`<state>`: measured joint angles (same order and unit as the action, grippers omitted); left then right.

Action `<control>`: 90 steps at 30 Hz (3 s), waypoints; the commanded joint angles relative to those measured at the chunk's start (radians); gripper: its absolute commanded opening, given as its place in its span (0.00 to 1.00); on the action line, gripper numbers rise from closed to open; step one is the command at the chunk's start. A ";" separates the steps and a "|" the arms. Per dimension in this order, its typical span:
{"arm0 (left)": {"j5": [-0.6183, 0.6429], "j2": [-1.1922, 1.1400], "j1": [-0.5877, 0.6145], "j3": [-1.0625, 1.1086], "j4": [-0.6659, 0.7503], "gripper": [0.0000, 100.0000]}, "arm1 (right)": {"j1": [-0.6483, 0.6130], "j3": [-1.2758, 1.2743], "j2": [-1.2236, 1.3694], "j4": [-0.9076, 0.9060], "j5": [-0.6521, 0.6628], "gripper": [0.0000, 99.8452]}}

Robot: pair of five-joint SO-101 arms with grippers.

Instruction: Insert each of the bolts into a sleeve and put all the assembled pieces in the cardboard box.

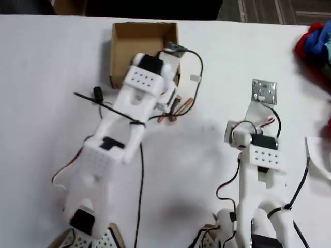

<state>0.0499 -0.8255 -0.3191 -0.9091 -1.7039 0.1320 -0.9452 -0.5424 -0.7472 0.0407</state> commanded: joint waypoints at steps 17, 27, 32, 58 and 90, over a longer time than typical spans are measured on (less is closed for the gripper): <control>-0.071 -0.377 -0.089 -0.513 -0.046 0.19 | 0.016 -0.005 -0.050 0.031 -0.021 0.02; -0.213 -0.397 -0.084 -0.516 -0.046 0.09 | 0.016 -0.005 -0.050 0.030 -0.021 0.02; -0.213 -0.397 -0.083 -0.513 -0.044 0.03 | 0.016 -0.006 -0.050 0.030 -0.021 0.02; -0.735 -0.017 0.210 -0.338 -0.084 0.02 | 0.016 -0.006 -0.050 0.036 -0.021 0.02; -0.898 0.365 0.051 0.671 0.021 0.03 | 0.039 -0.006 -0.050 0.039 -0.023 0.02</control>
<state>-0.9137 -0.5432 -0.1718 -0.2186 -1.6747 0.1412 -0.9559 -0.5531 -0.7304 0.0253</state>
